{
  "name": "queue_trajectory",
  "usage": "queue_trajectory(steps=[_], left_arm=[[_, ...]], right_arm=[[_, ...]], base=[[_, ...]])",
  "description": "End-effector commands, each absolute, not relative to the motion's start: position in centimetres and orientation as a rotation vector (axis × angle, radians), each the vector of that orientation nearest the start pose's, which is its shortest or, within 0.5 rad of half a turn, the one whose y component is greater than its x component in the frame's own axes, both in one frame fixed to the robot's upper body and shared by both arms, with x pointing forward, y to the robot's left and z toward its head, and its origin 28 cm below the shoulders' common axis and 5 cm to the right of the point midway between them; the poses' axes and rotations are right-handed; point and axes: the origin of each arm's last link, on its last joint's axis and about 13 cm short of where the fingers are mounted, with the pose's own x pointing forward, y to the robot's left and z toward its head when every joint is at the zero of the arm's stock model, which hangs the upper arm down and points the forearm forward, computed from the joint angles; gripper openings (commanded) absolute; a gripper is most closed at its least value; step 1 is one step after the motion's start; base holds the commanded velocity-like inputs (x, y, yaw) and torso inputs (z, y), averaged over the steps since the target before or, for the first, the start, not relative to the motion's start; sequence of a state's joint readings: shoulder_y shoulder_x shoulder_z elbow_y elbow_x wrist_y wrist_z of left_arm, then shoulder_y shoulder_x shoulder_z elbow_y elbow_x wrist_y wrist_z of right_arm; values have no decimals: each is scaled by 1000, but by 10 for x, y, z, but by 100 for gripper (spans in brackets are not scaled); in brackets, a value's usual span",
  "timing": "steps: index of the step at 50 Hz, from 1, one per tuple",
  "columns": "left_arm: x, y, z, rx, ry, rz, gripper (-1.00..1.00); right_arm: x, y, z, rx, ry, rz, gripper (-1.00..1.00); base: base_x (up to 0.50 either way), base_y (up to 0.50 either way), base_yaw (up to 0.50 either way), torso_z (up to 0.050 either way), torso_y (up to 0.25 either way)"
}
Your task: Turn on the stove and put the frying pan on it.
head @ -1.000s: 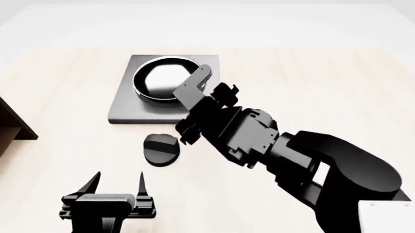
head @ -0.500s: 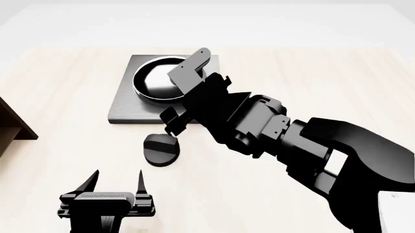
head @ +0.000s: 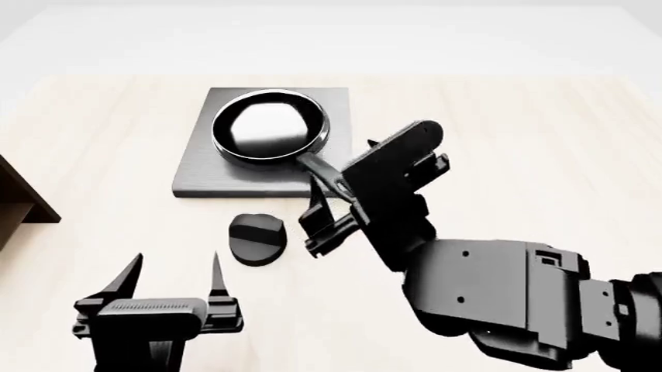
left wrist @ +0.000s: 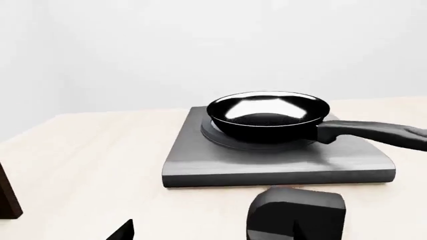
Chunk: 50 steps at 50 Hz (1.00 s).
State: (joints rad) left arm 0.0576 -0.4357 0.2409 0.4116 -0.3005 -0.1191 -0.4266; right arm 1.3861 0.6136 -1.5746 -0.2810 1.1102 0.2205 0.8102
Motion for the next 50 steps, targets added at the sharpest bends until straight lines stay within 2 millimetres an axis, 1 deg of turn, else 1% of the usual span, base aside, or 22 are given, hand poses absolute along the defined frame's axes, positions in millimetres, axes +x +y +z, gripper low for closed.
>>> queue_trajectory(steps=[1,4,6,7,8,9,14,16,17,18,19,23,26,29,34,36,40,45,50], left_arm=[[183,228,95,54,-232,41,100],[181,226,97,75,-296,63,100],[178,225,99,83,-325,67,100],[178,224,100,85,-333,70,100],[178,224,101,86,-342,73,100],[177,224,102,79,-358,75,100],[175,225,107,59,-423,87,100],[173,226,109,59,-468,99,100],[170,227,111,61,-512,104,100],[170,228,111,66,-535,121,100],[168,229,113,67,-561,133,100],[164,234,119,50,-630,158,100],[161,236,121,39,-671,161,100],[156,238,124,21,-730,160,100],[153,241,126,11,-789,169,100],[151,242,128,0,-804,177,100],[149,244,129,-16,-848,196,100],[146,246,129,-44,-903,219,100],[146,247,129,-57,-932,231,100]], right_arm=[[210,-68,183,-271,-261,336,100],[202,-74,179,-223,-271,303,100],[195,-79,169,-178,-308,295,100],[193,-80,167,-184,-322,265,100],[191,-82,166,-187,-333,252,100],[186,-86,164,-152,-343,238,100],[173,-97,159,-151,-450,133,100],[169,-101,160,-135,-502,92,100],[166,-106,155,-92,-509,69,100],[164,-108,153,-78,-515,79,100],[162,-112,153,-83,-533,43,100],[149,-125,152,-64,-592,-9,100],[144,-129,152,-79,-654,-48,100],[131,-139,157,-74,-771,-113,100],[123,-148,158,-115,-823,-199,100],[118,-151,158,-112,-854,-205,100],[109,-154,160,-96,-954,-222,100],[103,-157,162,-90,-1039,-278,100],[100,-159,162,-88,-1074,-290,100]], base=[[0,0,0,0,0],[0,0,0,0,0],[0,0,0,0,0],[0,0,0,0,0],[0,0,0,0,0],[0,0,0,0,0],[0,0,0,0,0],[0,0,0,0,0],[0,0,0,0,0],[0,0,0,0,0],[0,0,0,0,0],[0,0,0,0,0],[0,0,0,0,0],[0,0,0,0,0],[0,0,0,0,0],[0,0,0,0,0],[0,0,0,0,0],[0,0,0,0,0],[0,0,0,0,0]])
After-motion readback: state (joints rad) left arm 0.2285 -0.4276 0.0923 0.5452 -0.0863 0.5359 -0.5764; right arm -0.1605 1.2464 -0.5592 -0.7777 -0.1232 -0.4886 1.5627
